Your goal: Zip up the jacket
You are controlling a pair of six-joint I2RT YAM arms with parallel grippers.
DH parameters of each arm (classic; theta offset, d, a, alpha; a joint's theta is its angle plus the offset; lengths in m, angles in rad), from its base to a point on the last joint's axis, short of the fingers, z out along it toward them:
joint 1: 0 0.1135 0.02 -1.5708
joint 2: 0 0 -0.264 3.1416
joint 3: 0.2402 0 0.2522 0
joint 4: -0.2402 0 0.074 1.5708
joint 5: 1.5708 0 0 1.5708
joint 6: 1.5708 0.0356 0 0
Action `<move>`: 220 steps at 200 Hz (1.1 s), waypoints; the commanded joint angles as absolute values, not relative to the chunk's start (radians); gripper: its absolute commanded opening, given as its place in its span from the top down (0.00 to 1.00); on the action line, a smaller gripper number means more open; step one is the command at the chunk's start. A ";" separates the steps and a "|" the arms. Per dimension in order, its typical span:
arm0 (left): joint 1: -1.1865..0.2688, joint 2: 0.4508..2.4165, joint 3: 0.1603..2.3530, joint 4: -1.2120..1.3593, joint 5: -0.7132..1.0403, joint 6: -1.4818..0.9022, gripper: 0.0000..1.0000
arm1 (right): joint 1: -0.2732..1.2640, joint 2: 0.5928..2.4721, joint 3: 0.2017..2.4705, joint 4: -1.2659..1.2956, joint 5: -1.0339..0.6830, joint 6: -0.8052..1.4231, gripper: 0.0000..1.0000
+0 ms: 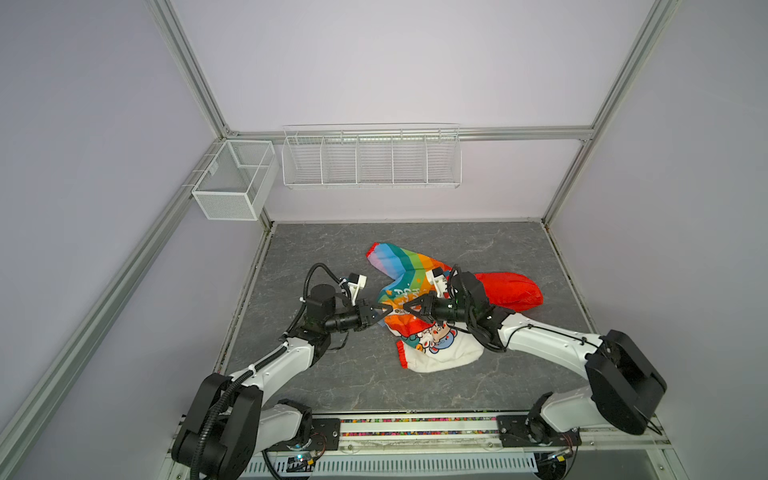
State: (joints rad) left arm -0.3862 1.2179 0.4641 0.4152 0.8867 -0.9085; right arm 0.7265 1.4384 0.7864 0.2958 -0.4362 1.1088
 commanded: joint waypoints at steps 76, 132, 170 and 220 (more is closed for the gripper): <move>-0.379 1.154 0.472 0.314 0.861 -0.854 1.00 | 0.723 1.428 0.832 0.170 -0.392 1.016 0.93; -0.379 1.123 0.496 0.207 0.823 -0.802 1.00 | 0.724 1.439 0.862 0.092 -0.368 0.956 0.93; -0.379 1.106 0.498 0.158 0.786 -0.778 1.00 | 0.723 1.445 0.873 0.026 -0.340 0.910 0.93; -0.379 1.104 0.496 0.140 0.761 -0.769 1.00 | 0.722 1.446 0.925 -0.048 -0.300 0.863 0.93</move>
